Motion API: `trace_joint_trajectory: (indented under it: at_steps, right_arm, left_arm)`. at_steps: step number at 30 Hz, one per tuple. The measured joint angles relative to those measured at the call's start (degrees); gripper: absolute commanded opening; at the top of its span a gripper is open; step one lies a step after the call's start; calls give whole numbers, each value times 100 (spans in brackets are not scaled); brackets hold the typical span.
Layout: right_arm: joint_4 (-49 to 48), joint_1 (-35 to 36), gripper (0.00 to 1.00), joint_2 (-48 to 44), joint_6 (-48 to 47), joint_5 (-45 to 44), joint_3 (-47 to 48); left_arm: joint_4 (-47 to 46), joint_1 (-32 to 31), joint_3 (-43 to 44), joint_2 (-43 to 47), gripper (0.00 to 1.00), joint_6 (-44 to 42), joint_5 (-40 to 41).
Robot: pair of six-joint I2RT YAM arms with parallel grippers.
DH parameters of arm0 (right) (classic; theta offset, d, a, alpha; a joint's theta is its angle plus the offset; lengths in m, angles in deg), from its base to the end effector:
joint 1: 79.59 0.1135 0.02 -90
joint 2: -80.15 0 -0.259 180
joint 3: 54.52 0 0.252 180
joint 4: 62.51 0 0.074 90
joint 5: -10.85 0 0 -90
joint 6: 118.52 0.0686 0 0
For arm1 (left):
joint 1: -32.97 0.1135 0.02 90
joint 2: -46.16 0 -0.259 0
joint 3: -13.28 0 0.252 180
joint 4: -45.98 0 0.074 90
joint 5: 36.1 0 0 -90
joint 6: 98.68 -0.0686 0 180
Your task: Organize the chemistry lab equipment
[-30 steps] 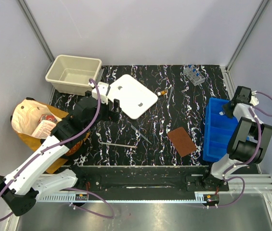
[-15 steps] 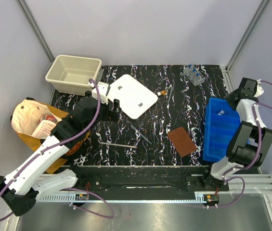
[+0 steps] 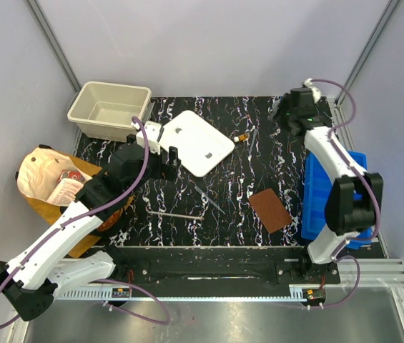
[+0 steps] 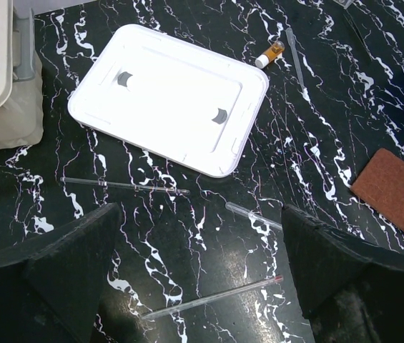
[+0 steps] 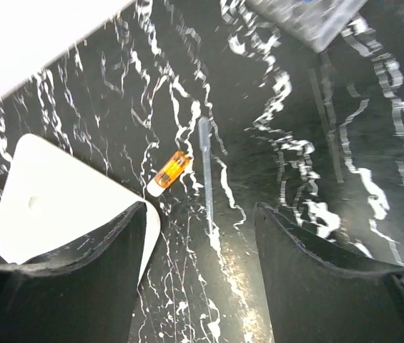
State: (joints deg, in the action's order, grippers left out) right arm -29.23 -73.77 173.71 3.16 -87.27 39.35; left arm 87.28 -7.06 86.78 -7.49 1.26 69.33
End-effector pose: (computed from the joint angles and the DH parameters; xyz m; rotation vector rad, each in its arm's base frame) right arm 0.4060 0.0316 0.2961 0.5611 2.0740 0.2306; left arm 0.1909 -0.1365 0.3564 0.3299 1.9161 -0.3196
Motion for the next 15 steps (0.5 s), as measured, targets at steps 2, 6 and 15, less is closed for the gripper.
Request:
trace_joint_trajectory:
  at_steps: [2, 6, 15]
  right_arm:
    - [-42, 271, 68, 424, -37, -4, 195]
    - [90, 557, 65, 1497, -15, -92, 782]
    - [590, 1040, 63, 3008, 372, -481, 2264]
  left_arm:
    - [-17, 0, 0, 0, 99, 0, -20]
    - [-22, 0, -13, 2, 99, 4, -66]
    - [-22, 0, -13, 4, 99, 55, -151]
